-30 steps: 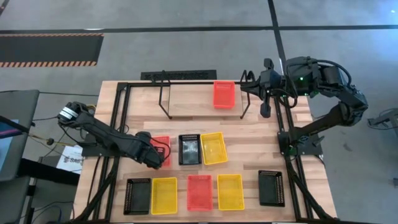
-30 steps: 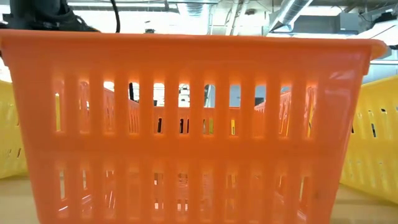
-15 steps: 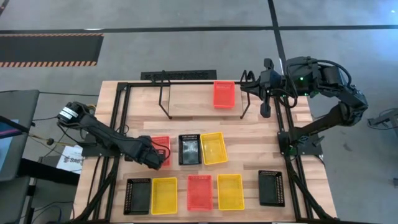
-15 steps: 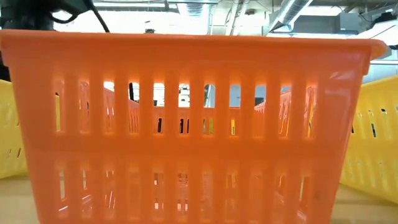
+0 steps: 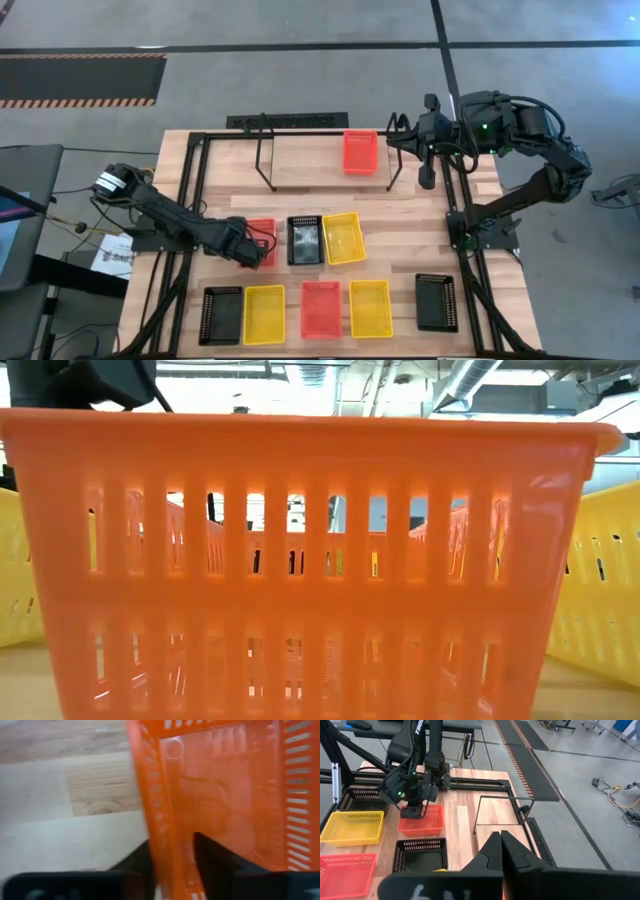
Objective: Stack baskets on shelf by color
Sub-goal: Stack the top orange bin on top of the other orange bin on the shelf
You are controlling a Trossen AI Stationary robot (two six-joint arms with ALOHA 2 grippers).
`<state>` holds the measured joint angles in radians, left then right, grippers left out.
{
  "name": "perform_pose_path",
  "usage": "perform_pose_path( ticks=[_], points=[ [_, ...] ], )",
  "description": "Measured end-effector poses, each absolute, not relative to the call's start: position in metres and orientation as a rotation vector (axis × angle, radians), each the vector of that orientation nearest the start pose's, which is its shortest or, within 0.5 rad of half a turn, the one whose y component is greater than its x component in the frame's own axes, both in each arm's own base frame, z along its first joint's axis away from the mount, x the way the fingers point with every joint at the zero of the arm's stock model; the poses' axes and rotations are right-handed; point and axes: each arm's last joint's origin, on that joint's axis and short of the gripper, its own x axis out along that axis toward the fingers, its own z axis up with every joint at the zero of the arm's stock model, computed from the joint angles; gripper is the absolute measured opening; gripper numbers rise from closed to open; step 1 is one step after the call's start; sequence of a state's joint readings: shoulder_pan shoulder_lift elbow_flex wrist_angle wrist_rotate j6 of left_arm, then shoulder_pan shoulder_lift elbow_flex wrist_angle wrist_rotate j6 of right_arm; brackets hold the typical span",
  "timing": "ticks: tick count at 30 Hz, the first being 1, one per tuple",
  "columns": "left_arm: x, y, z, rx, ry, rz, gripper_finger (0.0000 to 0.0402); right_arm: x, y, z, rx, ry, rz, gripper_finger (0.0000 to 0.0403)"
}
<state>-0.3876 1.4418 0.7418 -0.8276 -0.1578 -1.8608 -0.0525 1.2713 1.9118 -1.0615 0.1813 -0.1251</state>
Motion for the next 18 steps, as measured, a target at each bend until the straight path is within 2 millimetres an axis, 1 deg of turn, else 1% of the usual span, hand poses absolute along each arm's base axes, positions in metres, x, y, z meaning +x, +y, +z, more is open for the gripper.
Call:
perform_pose_path(
  ticks=[1,2,3,7,10,12,14,18],
  points=[
    [0.202,-0.077,0.157,-1.077,1.091,1.127,0.0042,0.19,-0.015,0.511,-0.146,0.435,-0.205,0.0005],
    [0.202,-0.076,0.158,-1.073,1.091,1.122,0.0022,0.19,-0.015,0.511,-0.145,0.434,-0.205,0.0005],
    [0.203,-0.076,0.158,-1.068,1.088,1.119,0.0013,0.19,-0.015,0.511,-0.145,0.435,-0.205,0.0004],
    [0.205,-0.076,0.16,-1.049,1.093,1.086,0.0002,0.19,-0.015,0.511,-0.139,0.434,-0.207,0.0003],
    [0.212,-0.077,0.17,-1.012,1.059,1.041,0.0,0.19,-0.015,0.511,-0.137,0.434,-0.208,0.0003],
    [0.215,-0.076,0.181,-0.982,0.995,1.03,0.0,0.19,-0.016,0.511,-0.137,0.434,-0.21,0.0002],
    [0.217,-0.074,0.198,-0.955,0.905,1.028,0.0,0.19,-0.016,0.511,-0.133,0.434,-0.211,0.0002],
    [0.209,-0.067,0.237,-0.868,0.779,1.071,0.0,0.196,-0.017,0.508,-0.125,0.45,-0.262,0.0002]
  ],
)
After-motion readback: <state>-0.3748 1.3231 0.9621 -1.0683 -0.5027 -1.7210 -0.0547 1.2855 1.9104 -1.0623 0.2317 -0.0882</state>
